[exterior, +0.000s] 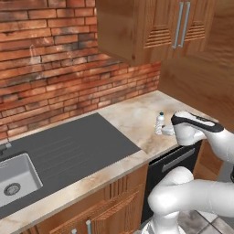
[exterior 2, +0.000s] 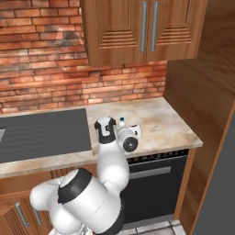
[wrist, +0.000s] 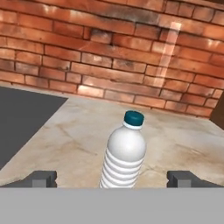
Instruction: Take the bottled waters from the counter and place them in the freezer to freeze. Close the freezer door after placing the bottles.
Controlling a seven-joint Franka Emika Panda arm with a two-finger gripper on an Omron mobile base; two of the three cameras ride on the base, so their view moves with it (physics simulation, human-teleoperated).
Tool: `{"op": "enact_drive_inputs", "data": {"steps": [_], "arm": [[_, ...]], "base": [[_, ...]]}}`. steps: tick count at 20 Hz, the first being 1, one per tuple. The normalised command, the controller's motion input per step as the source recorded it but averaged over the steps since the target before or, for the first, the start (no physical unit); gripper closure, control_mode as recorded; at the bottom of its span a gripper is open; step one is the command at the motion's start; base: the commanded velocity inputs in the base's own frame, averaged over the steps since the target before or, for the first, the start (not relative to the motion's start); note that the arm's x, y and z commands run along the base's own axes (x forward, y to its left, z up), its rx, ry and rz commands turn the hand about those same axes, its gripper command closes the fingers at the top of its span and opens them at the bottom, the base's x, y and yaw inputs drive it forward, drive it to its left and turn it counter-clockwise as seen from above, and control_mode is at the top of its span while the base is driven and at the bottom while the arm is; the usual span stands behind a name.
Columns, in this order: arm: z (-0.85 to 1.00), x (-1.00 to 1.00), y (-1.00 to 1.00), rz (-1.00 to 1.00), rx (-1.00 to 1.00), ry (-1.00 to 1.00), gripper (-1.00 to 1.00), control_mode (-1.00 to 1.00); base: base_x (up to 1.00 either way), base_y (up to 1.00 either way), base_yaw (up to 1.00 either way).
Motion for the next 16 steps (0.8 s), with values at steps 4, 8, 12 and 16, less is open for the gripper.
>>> {"op": "enact_drive_inputs", "data": {"steps": [4,8,12,16], "arm": [[-0.25,0.14,-0.06,0.0,0.0,0.0,-1.0,-1.0],[-0.11,0.17,-0.19,0.0,0.0,0.0,-1.0,-1.0],[-0.03,0.18,-0.21,0.0,0.0,0.0,-1.0,-1.0],[0.0,0.06,-0.03,0.0,0.0,0.0,-1.0,-1.0]], "base": [[0.0,0.0,0.0],[0.0,0.0,0.0],[0.0,0.0,0.0],[0.0,0.0,0.0]]}}
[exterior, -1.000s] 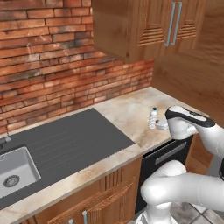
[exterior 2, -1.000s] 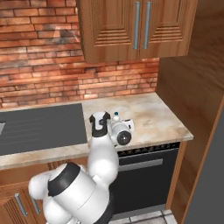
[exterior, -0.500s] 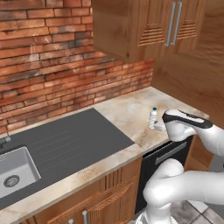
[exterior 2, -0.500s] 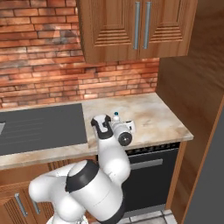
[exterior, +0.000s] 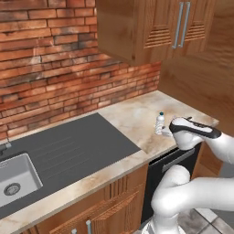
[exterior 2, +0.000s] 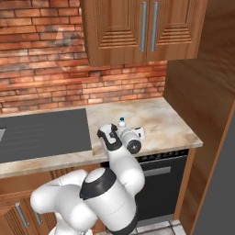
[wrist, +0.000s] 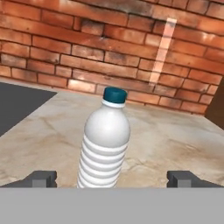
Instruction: Take the bottled waters from the counter and place them in the freezer to freeze. Close the freezer door after placing the bottles.
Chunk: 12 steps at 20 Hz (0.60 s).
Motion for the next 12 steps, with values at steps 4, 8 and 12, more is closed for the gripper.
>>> {"op": "enact_drive_inputs", "data": {"steps": [4,8,12], "arm": [[0.0,0.0,0.16,0.0,0.0,0.03,-1.0,-1.0],[0.0,0.1,0.11,0.0,0.0,0.08,-1.0,-1.0],[0.0,0.23,0.07,0.0,0.0,0.07,-1.0,-1.0]], "base": [[0.0,0.0,0.0],[0.0,0.0,0.0],[0.0,0.0,0.0]]}}
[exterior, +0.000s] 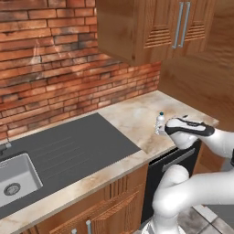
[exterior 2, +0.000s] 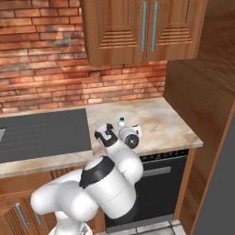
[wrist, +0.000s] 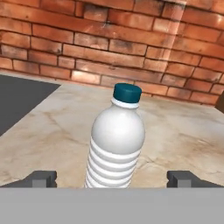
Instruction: Take the bottled waters from the counter and place them in the freezer to freeze. Close the freezer door after placing the bottles.
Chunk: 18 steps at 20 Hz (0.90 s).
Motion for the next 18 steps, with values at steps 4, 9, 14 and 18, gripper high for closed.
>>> {"op": "enact_drive_inputs", "data": {"steps": [4,9,14,18], "arm": [[0.0,0.23,0.0,0.0,0.0,0.03,-1.0,-1.0],[0.0,0.16,0.0,0.0,0.0,0.0,-1.0,-1.0],[-0.02,0.15,0.0,0.0,0.0,0.0,-1.0,-1.0],[-0.05,0.08,0.01,0.0,0.0,0.0,-1.0,-1.0]], "base": [[0.0,0.0,0.0],[0.0,0.0,0.0],[0.0,0.0,0.0],[0.0,0.0,0.0]]}}
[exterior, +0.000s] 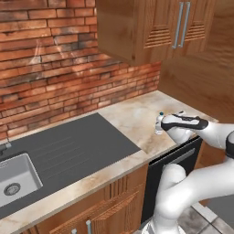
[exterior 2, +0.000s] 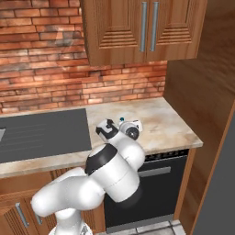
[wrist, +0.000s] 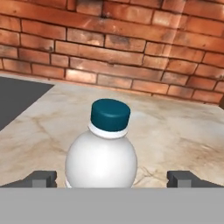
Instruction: Take the bottled waters from the counter and place them in the freezer to freeze. Close the freezer door after placing the bottles.
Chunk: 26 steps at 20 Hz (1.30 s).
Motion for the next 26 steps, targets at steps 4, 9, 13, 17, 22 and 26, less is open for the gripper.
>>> {"op": "enact_drive_inputs", "data": {"steps": [4,9,13,17,22,26], "arm": [[0.0,0.08,0.0,0.0,0.0,0.0,-1.0,-1.0],[0.0,0.05,0.0,0.0,0.0,0.0,-1.0,-1.0],[-0.02,0.04,0.0,0.0,0.0,0.0,-1.0,-1.0],[-0.08,0.06,0.0,0.0,0.0,0.0,-1.0,-1.0],[-0.07,0.09,0.03,0.0,0.0,0.0,-1.0,-1.0],[-0.04,0.08,0.0,0.0,0.0,0.0,-1.0,-1.0]], "base": [[0.0,0.0,0.0],[0.0,0.0,0.0],[0.0,0.0,0.0],[0.0,0.0,0.0],[0.0,0.0,0.0],[0.0,0.0,0.0]]}}
